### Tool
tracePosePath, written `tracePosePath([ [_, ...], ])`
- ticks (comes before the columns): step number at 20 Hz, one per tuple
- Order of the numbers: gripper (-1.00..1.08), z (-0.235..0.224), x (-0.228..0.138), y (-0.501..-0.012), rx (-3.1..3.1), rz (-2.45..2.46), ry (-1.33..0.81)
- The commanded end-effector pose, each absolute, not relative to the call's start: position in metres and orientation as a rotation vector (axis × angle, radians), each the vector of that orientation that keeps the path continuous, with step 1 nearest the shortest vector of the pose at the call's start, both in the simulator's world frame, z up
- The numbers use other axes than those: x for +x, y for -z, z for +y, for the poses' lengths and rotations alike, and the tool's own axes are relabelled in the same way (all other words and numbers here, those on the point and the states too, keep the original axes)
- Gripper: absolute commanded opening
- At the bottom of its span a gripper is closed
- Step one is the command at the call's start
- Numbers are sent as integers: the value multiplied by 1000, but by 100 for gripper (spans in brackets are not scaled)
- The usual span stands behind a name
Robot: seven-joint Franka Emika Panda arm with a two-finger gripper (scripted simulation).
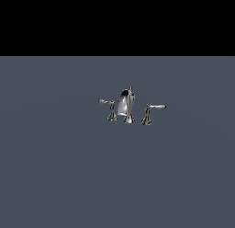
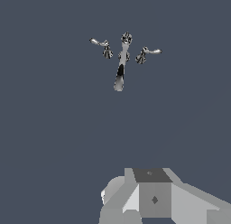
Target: Turn on the faucet by rotating a designated handle.
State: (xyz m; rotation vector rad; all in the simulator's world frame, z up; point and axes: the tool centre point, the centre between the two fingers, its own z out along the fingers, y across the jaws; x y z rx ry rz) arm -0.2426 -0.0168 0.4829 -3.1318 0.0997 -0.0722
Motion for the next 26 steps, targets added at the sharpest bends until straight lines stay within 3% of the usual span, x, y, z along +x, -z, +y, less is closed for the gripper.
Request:
tracePosePath([
  [1,-100,-15,-237,-477,-3130,139,71],
  [10,-100,-3,-199,-440,-3108,392,65],
  [26,-100,-1,-101,-348,-2965,1005,49],
])
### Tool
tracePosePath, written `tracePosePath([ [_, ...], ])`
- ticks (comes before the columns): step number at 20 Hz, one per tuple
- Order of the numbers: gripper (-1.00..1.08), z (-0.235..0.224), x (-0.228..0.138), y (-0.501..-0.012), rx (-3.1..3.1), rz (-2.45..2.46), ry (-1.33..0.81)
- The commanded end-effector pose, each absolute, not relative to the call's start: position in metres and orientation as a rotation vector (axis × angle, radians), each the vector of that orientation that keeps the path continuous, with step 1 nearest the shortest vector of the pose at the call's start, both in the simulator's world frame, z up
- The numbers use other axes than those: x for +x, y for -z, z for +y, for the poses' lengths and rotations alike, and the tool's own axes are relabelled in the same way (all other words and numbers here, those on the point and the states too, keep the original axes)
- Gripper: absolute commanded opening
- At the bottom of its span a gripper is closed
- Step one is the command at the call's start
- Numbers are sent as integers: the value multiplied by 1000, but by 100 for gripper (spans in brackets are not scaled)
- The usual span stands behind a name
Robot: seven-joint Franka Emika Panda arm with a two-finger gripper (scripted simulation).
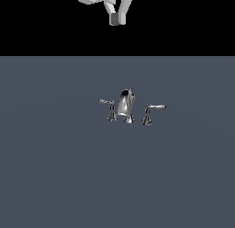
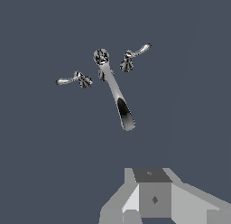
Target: Turn on the faucet by rotating a designated handle.
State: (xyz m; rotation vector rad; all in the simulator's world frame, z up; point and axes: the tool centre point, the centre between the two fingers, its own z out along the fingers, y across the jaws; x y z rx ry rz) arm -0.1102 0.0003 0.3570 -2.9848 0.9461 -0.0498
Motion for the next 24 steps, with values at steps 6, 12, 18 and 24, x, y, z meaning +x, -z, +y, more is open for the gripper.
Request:
tracePosePath([
  [6,-100,-11,-64,-313,-2880,1226,43],
  [12,-100,-26,-30,-278,-2778,1445,36],
  [18,-100,-49,4,-241,-2655,1666,30],
  [24,-100,-78,35,-201,-2506,1889,24],
])
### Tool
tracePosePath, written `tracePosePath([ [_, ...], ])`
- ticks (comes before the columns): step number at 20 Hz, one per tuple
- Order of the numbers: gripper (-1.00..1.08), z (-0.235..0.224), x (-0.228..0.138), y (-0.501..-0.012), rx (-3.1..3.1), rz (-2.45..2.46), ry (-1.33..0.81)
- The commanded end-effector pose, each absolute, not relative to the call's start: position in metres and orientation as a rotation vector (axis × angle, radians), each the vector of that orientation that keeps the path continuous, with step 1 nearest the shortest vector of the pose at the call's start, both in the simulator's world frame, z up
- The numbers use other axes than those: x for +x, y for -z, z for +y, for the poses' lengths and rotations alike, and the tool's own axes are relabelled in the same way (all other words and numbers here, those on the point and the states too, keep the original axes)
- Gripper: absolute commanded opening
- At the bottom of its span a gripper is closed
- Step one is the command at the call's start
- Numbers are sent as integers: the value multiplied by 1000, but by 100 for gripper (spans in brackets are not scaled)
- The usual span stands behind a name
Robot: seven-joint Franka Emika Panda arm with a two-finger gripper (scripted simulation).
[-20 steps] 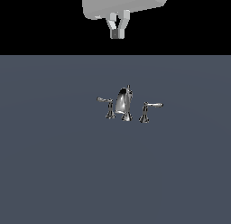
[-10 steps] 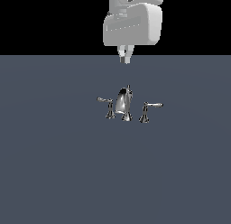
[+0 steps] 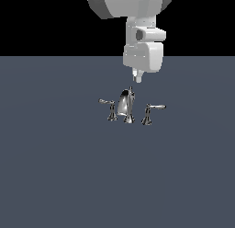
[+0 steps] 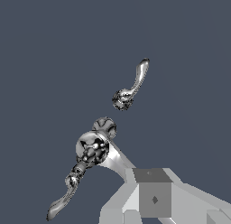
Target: Turn on the faucet by rotating a designated handle.
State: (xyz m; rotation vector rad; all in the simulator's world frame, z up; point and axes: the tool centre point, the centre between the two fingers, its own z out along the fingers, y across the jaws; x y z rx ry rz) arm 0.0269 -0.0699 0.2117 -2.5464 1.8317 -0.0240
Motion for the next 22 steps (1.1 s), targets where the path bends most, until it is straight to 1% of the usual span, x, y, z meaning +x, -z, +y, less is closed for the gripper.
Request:
tracePosePath([
  [1,-100,-84,39,-195,-2478,1927,23],
  [11,-100,-144,76,-131,-2184,2260,11],
  [17,-100,-171,85,-107,-2054,2379,5],
  [22,-100,-183,88,-96,-1993,2430,2],
])
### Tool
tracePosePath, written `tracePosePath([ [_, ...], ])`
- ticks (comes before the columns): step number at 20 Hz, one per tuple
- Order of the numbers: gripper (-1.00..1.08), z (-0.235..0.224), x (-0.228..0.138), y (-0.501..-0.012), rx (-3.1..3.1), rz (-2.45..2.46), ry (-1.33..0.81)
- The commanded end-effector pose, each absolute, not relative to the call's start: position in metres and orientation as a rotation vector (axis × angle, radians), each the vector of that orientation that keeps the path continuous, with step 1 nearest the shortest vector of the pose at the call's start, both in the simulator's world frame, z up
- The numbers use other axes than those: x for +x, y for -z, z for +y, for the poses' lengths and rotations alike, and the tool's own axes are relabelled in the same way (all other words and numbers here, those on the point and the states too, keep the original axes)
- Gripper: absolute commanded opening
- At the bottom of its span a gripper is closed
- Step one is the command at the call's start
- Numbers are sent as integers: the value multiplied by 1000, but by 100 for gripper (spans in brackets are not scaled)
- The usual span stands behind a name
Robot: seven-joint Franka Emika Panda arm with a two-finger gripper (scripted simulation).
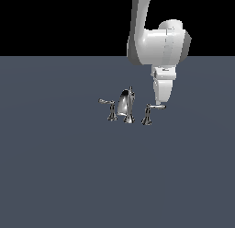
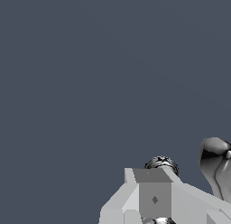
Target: Turn on the faucet by rotating a designated handle.
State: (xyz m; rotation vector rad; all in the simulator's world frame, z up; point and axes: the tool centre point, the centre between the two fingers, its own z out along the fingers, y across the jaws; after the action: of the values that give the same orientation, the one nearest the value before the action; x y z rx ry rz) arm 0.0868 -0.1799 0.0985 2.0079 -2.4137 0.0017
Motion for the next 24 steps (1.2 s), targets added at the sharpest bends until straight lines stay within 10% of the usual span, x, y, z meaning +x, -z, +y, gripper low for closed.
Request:
tracePosePath([
  [1,-100,-184,88,-95,1986,-2433,-1],
  [24,-100,-194,42,-94,1980,-2439,0],
])
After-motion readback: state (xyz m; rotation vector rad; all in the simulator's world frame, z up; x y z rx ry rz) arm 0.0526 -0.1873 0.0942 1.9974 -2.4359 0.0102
